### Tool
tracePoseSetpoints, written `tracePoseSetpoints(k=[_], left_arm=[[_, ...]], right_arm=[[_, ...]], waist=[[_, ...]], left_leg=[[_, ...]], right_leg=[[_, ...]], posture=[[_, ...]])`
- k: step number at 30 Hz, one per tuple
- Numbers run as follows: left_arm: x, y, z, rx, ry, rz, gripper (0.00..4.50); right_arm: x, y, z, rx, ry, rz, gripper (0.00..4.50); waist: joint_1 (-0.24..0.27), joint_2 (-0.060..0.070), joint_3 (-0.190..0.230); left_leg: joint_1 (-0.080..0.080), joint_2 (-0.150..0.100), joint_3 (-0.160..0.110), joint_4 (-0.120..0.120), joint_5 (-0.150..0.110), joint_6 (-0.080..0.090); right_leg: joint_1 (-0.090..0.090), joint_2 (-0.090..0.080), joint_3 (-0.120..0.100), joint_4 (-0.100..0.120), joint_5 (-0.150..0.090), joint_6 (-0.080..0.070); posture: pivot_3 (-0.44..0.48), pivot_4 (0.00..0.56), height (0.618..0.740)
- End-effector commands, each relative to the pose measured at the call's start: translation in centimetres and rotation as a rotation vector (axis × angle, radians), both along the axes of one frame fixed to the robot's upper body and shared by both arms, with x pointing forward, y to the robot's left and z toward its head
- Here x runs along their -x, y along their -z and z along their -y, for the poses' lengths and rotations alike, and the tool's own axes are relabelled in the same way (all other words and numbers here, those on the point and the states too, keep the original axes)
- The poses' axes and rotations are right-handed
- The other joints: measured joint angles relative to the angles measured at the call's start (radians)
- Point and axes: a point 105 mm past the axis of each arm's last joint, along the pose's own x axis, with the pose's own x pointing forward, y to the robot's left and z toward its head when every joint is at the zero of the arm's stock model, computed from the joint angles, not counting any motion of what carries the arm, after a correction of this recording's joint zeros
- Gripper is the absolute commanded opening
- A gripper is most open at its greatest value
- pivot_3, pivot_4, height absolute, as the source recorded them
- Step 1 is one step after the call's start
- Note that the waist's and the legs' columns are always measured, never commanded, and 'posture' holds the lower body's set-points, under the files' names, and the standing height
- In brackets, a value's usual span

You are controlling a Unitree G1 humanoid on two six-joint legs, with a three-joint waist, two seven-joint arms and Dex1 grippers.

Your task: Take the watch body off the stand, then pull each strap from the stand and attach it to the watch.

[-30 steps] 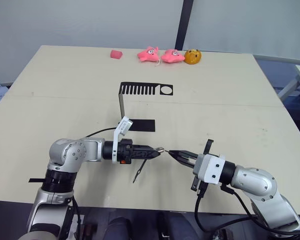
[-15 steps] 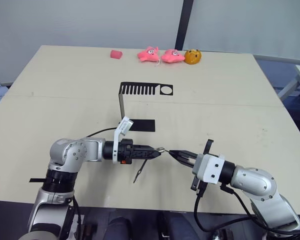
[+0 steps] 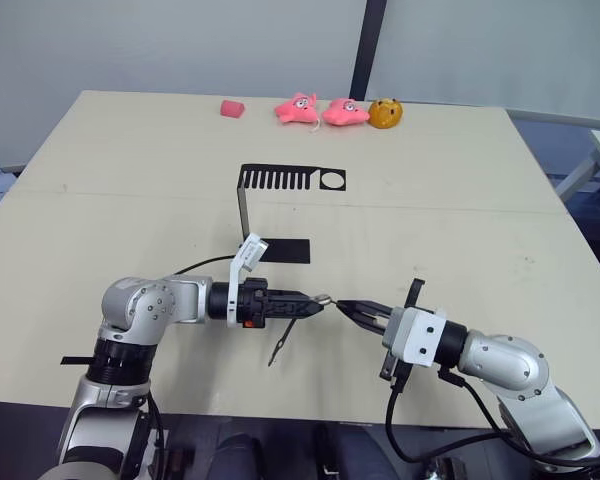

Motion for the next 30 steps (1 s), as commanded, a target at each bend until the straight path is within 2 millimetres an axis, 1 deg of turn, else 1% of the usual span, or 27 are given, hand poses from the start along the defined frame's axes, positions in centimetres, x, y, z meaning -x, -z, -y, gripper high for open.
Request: tracePoseSetpoints(k=[1, 19, 30], left_arm=[[0.4, -1.3, 0.4, 0.034, 0.033, 0.043, 1.58], [0.6, -1.1, 1.0, 0.006, 0.032, 0.048, 1.58], [0.8, -1.4, 1.5, 0.007, 0.022, 0.045, 1.58]], right_arm=[[0.2, -0.9, -0.2, -0.021, -0.012, 0.039, 0.0], [0.0, -1.2, -0.4, -0.018, -0.006, 0.049, 0.0], [-0.1, -1.2, -0.4, -0.009, -0.002, 0.053, 0.0]], waist=[[0.0, 0.0, 0.0], [0.0, 0.0, 0.0], [0.0, 0.0, 0.0]], left_leg=[[0.0, 0.0, 0.0, 0.0, 0.0, 0.0], [0.0, 0.0, 0.0, 0.0, 0.0, 0.0], [0.0, 0.0, 0.0, 0.0, 0.0, 0.0]], right_leg=[[0.0, 0.0, 0.0, 0.0, 0.0, 0.0], [0.0, 0.0, 0.0, 0.0, 0.0, 0.0], [0.0, 0.0, 0.0, 0.0, 0.0, 0.0]], posture=[[0.0, 0.15, 0.74], [0.0, 0.15, 0.74], [0.0, 0.15, 0.74]])
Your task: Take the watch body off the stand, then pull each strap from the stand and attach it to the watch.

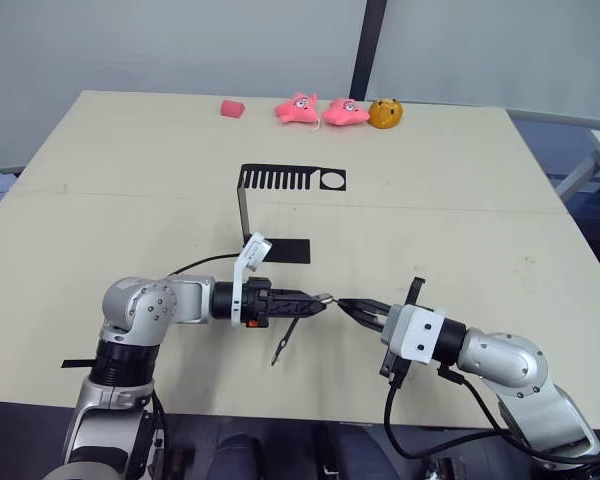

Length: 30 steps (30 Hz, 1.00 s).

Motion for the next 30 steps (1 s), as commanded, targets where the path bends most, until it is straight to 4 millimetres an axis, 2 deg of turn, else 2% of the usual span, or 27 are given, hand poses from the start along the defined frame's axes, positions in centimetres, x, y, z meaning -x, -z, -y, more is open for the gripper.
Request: tracePoseSetpoints(k=[1, 11, 30], left_arm=[[0.93, -1.38, 1.12, 0.037, 0.066, 0.041, 1.58], [1.12, -1.36, 1.43, 0.027, 0.072, 0.039, 1.58], [1.15, -1.6, 1.56, 0.034, 0.071, 0.037, 1.58]], right_arm=[[0.24, -1.3, -0.51, -0.024, -0.021, 0.058, 0.0], [-0.25, -1.65, -0.42, -0.018, -0.001, 0.085, 0.0], [-0.26, -1.1, -0.75, 0.002, -0.01, 0.085, 0.0]], waist=[[0.0, 0.0, 0.0], [0.001, 0.0, 0.0], [0.0, 0.0, 0.0]], left_leg=[[0.0, 0.0, 0.0, 0.0, 0.0, 0.0], [0.0, 0.0, 0.0, 0.0, 0.0, 0.0], [0.0, 0.0, 0.0, 0.0, 0.0, 0.0]], right_leg=[[0.0, 0.0, 0.0, 0.0, 0.0, 0.0], [0.0, 0.0, 0.0, 0.0, 0.0, 0.0], [0.0, 0.0, 0.0, 0.0, 0.0, 0.0]], posture=[[0.0, 0.15, 0.74], [0.0, 0.15, 0.74], [0.0, 0.15, 0.74]])
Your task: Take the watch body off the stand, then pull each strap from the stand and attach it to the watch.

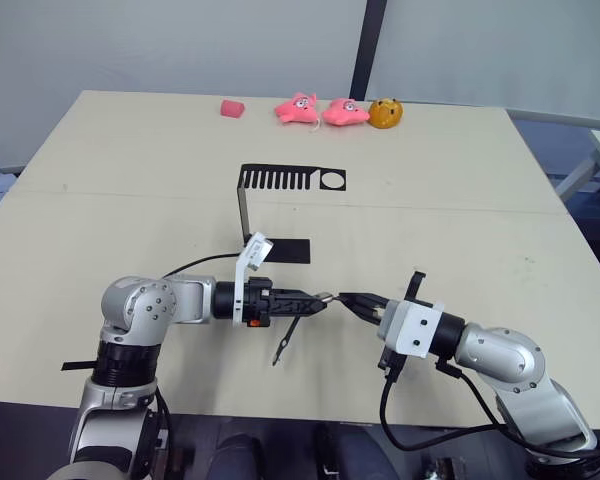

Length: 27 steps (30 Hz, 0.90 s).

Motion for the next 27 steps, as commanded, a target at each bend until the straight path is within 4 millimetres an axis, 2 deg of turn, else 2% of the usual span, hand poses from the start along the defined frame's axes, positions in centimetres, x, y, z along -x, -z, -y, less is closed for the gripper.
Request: tracePoseSetpoints(k=[1, 27], left_arm=[[1.1, -1.6, 1.4, 0.052, 0.089, 0.047, 1.58], [1.1, -1.6, 1.4, 0.051, 0.083, 0.047, 1.58]], right_arm=[[0.3, -0.7, -0.7, -0.019, -0.033, 0.041, 0.0], [0.1, 0.3, -0.9, -0.012, -0.044, 0.019, 0.0]], waist=[[0.0, 0.0, 0.0], [0.0, 0.0, 0.0]], left_leg=[[0.0, 0.0, 0.0, 0.0, 0.0, 0.0], [0.0, 0.0, 0.0, 0.0, 0.0, 0.0]], right_leg=[[0.0, 0.0, 0.0, 0.0, 0.0, 0.0], [0.0, 0.0, 0.0, 0.0, 0.0, 0.0]], posture=[[0.0, 0.15, 0.74], [0.0, 0.15, 0.74]])
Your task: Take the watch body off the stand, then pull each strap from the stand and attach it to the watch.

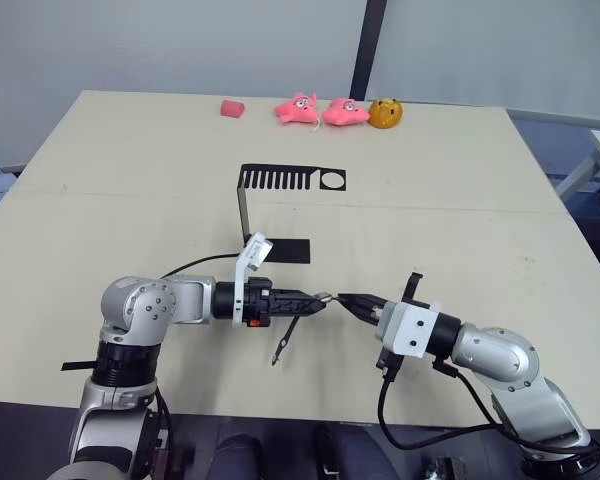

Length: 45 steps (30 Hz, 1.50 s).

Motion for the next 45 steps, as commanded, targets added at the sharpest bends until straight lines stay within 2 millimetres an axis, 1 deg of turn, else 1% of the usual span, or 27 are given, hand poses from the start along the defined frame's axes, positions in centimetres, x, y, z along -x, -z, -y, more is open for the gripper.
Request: tracePoseSetpoints(k=[1, 9, 22, 35, 45], left_arm=[[1.2, -1.7, 1.5, 0.063, 0.096, 0.051, 1.58], [1.3, -1.6, 1.5, 0.06, 0.101, 0.054, 1.58], [1.3, -1.2, 1.6, 0.03, 0.092, 0.06, 1.58], [0.8, -0.4, 1.7, -0.043, 0.068, 0.093, 1.58], [0.7, -0.1, 2.2, -0.051, 0.056, 0.098, 1.58]], right_arm=[[0.4, -0.2, -0.8, -0.016, -0.038, 0.015, 0.0], [0.4, 0.3, -0.8, -0.015, -0.03, 0.009, 0.0], [0.1, -0.2, -0.8, -0.008, -0.029, 0.042, 0.0], [0.1, -0.5, -1.1, 0.005, -0.031, 0.061, 0.0], [0.2, -0.2, -1.2, 0.079, -0.041, 0.102, 0.0]], waist=[[0.0, 0.0, 0.0], [0.0, 0.0, 0.0], [0.0, 0.0, 0.0], [0.0, 0.0, 0.0], [0.0, 0.0, 0.0]], left_leg=[[0.0, 0.0, 0.0, 0.0, 0.0, 0.0], [0.0, 0.0, 0.0, 0.0, 0.0, 0.0], [0.0, 0.0, 0.0, 0.0, 0.0, 0.0], [0.0, 0.0, 0.0, 0.0, 0.0, 0.0], [0.0, 0.0, 0.0, 0.0, 0.0, 0.0]], right_leg=[[0.0, 0.0, 0.0, 0.0, 0.0, 0.0], [0.0, 0.0, 0.0, 0.0, 0.0, 0.0], [0.0, 0.0, 0.0, 0.0, 0.0, 0.0], [0.0, 0.0, 0.0, 0.0, 0.0, 0.0], [0.0, 0.0, 0.0, 0.0, 0.0, 0.0]], posture=[[0.0, 0.15, 0.74], [0.0, 0.15, 0.74], [0.0, 0.15, 0.74], [0.0, 0.15, 0.74], [0.0, 0.15, 0.74]])
